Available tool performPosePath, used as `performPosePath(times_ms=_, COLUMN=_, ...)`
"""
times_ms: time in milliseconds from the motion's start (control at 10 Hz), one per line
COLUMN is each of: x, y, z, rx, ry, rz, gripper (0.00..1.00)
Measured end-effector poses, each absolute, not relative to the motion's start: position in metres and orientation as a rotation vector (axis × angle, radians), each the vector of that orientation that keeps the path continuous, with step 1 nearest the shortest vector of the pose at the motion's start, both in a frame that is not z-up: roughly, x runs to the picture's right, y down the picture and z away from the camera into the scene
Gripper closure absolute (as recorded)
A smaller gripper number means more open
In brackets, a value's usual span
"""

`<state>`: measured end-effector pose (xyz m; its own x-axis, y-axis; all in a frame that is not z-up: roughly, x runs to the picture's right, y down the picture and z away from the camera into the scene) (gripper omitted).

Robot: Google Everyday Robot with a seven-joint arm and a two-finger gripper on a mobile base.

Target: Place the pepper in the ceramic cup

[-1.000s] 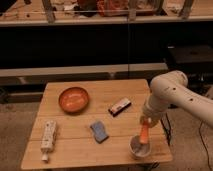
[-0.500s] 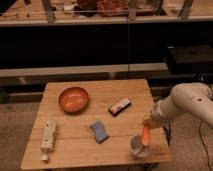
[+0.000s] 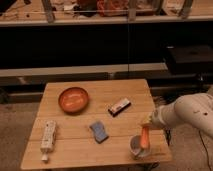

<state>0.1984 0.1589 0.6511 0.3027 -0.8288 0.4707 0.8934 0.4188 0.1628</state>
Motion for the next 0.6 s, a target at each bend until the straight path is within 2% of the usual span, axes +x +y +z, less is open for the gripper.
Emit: performPosePath(times_ms=600, x=0.195, y=0.142, z=0.668, rx=-0.024, ry=-0.542, rz=-1.208, gripper=0.99)
